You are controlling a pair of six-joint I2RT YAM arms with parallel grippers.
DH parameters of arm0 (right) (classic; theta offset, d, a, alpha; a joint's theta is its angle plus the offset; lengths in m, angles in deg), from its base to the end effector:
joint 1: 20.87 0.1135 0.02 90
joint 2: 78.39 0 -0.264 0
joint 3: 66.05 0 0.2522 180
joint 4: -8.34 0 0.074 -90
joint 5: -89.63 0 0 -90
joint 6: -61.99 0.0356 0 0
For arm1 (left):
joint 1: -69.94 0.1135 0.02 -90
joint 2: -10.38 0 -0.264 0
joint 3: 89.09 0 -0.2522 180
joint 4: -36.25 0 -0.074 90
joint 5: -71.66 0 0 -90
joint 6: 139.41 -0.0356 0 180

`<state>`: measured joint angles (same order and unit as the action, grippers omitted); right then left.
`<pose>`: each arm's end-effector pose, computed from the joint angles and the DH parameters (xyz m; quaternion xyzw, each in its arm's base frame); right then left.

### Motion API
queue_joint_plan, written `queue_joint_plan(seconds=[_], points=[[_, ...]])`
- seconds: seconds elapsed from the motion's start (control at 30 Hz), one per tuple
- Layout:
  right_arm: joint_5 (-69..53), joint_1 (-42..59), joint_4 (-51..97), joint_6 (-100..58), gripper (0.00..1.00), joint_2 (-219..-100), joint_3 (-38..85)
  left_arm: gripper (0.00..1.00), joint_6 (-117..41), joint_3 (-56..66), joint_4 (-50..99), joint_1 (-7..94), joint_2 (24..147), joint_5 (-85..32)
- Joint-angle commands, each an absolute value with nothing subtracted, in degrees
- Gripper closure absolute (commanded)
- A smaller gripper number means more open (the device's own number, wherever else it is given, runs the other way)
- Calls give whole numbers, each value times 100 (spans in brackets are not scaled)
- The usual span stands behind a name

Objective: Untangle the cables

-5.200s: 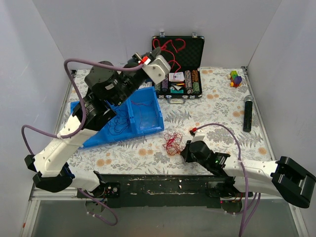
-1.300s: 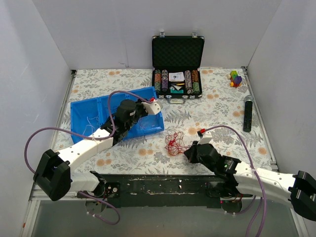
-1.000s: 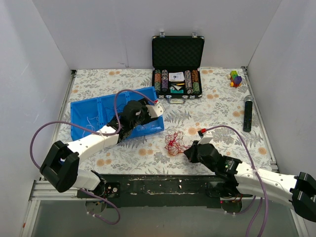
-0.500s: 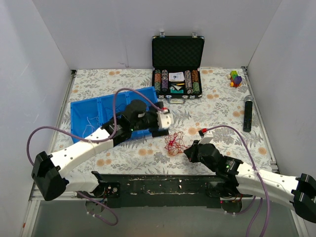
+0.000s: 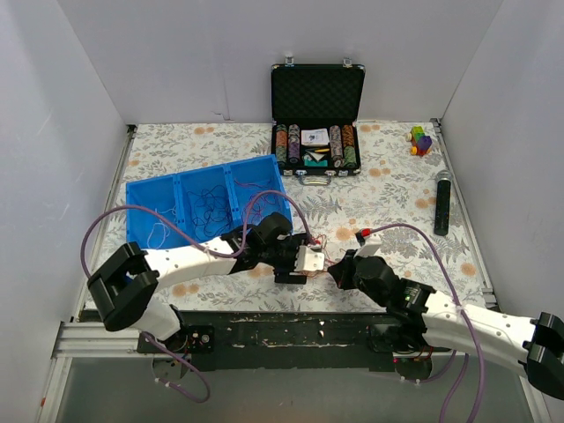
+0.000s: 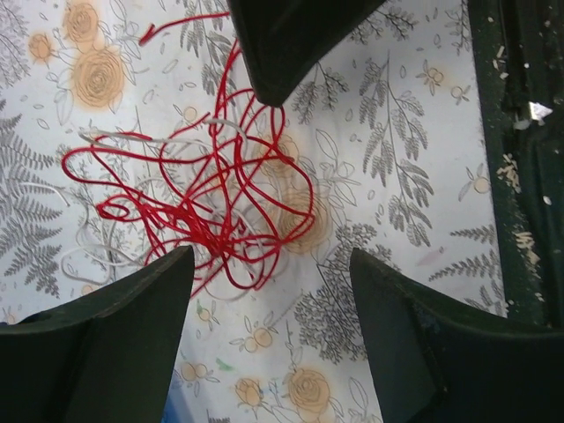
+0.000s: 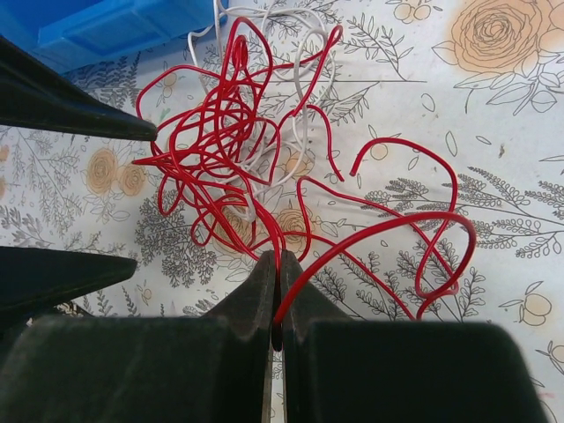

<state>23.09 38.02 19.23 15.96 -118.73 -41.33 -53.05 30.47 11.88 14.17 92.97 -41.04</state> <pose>0.0933 0.1272 0.1689 -0.0020 0.8395 0.2950 0.4564 0.1535 -0.2500 0.2027 0.5146 0.7549 -0.3238 0.2459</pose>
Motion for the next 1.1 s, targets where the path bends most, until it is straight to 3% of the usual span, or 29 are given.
queue_joint_plan(seconds=[0.0, 0.1, 0.2, 0.27, 0.3, 0.4, 0.73, 0.93, 1.07], points=[[2292, 3810, 1815, 1602, 99, -11742, -4104, 31, -5346, 2688, 1765, 1431, 9466, -4259], [2266, 3810, 1815, 1602, 99, -11689, -4139, 35, -5267, 2573, 1836, 1431, 9555, -4260], [2248, 3819, 1806, 1576, 99, -11680, -4139, 47, -5249, 2494, 1810, 1431, 9625, -4260], [2239, 3810, 1797, 1558, 99, -11706, -4139, 63, -5275, 2476, 1809, 1431, 9660, -4277], [2230, 3810, 1780, 1541, 99, -11706, -4148, 84, -5275, 2476, 1818, 1431, 9695, -4286], [2239, 3810, 1753, 1515, 99, -11697, -4139, 98, -5275, 2415, 1731, 1431, 9722, -4268], [2248, 3810, 1770, 1462, 99, -11733, -4007, 100, -5425, 2591, 1291, 1431, 9432, -4190], [2292, 3810, 1999, 1304, 98, -11636, -3849, 100, -5836, 2074, 775, 1431, 9081, -3961], [2151, 3810, 2201, 1119, 83, -11574, -3647, 100, -6347, 1126, 62, 1431, 8896, -3671]])
